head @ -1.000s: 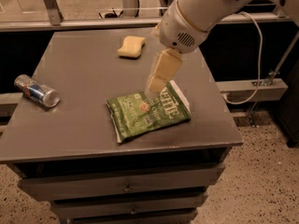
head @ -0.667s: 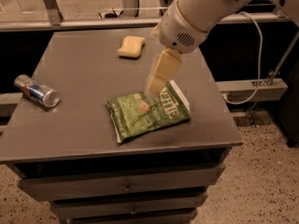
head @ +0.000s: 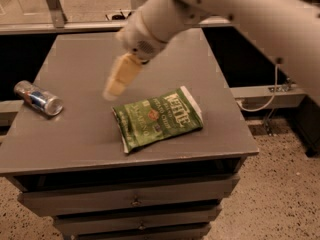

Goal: Pick redbull can

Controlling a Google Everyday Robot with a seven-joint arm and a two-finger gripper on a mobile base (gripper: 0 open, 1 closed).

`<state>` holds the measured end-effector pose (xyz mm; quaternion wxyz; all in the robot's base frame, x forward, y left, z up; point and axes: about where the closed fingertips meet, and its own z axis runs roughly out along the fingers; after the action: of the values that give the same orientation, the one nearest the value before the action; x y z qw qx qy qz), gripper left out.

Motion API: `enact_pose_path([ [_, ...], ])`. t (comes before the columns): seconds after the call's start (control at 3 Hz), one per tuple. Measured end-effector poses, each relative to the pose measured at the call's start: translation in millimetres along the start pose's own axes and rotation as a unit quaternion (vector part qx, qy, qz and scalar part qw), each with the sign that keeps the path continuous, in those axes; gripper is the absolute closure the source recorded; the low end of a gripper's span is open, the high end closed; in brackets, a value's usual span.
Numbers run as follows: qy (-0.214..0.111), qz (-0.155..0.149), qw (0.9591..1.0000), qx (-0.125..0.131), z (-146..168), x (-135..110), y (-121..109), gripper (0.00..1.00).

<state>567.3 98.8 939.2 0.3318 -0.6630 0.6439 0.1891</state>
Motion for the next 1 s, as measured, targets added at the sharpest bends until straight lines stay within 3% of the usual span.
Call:
enact_pose_path([
  [0.33, -0.039, -0.006, 0.9992, -0.010, 44, -36, -10, 0.00],
  [0.67, -0.059, 0.021, 0.9976, -0.031, 109, -69, -3, 0.00],
  [1.0, -0.063, 0.060, 0.9951, -0.046, 159, -86, 5, 0.00],
])
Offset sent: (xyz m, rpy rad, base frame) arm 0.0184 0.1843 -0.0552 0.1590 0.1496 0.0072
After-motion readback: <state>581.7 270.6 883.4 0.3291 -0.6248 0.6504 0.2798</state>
